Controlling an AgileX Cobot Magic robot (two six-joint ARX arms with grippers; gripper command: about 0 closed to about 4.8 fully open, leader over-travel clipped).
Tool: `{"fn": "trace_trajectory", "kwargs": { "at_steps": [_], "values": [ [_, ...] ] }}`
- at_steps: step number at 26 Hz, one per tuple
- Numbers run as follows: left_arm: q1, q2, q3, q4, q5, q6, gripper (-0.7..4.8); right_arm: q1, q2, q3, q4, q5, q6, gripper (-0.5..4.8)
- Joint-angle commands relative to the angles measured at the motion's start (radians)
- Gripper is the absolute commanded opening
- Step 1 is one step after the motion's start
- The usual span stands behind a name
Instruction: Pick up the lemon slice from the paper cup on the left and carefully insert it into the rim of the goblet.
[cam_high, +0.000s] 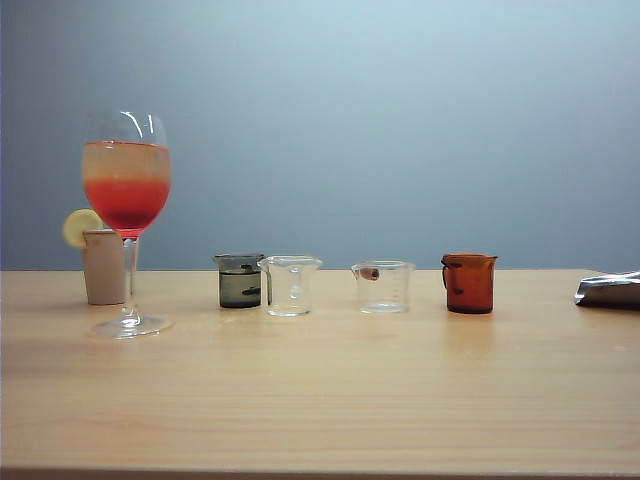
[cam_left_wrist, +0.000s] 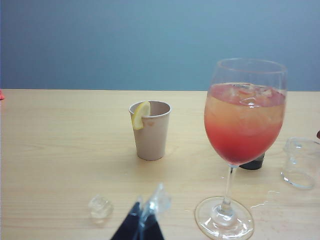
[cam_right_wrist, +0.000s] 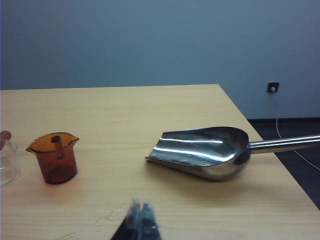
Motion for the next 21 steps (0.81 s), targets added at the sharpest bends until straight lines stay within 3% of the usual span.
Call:
{"fn": "trace_trajectory", "kwargs": {
  "at_steps": [1, 9, 12, 21],
  "values": [
    [0.001, 0.000, 0.002, 0.013, -0.003, 0.001, -0.05, 0.002, 0.001, 0.000, 0.011, 0.006, 0.001, -0.02],
    [0.001, 0.000, 0.010, 0.043, -0.011, -0.017, -0.06, 0.002, 0.001, 0.038, -0.010, 0.006, 0.002, -0.02],
    [0.001, 0.000, 0.096, 0.003, -0.121, -0.064, -0.06, 0.002, 0.008, 0.167, -0.076, 0.006, 0.001, -0.03],
    [0.002, 0.117, 0.297, -0.029, -0.116, -0.058, -0.06, 0.006, 0.186, 0.448, -0.109, -0.078, 0.001, -0.03]
  ]
}}
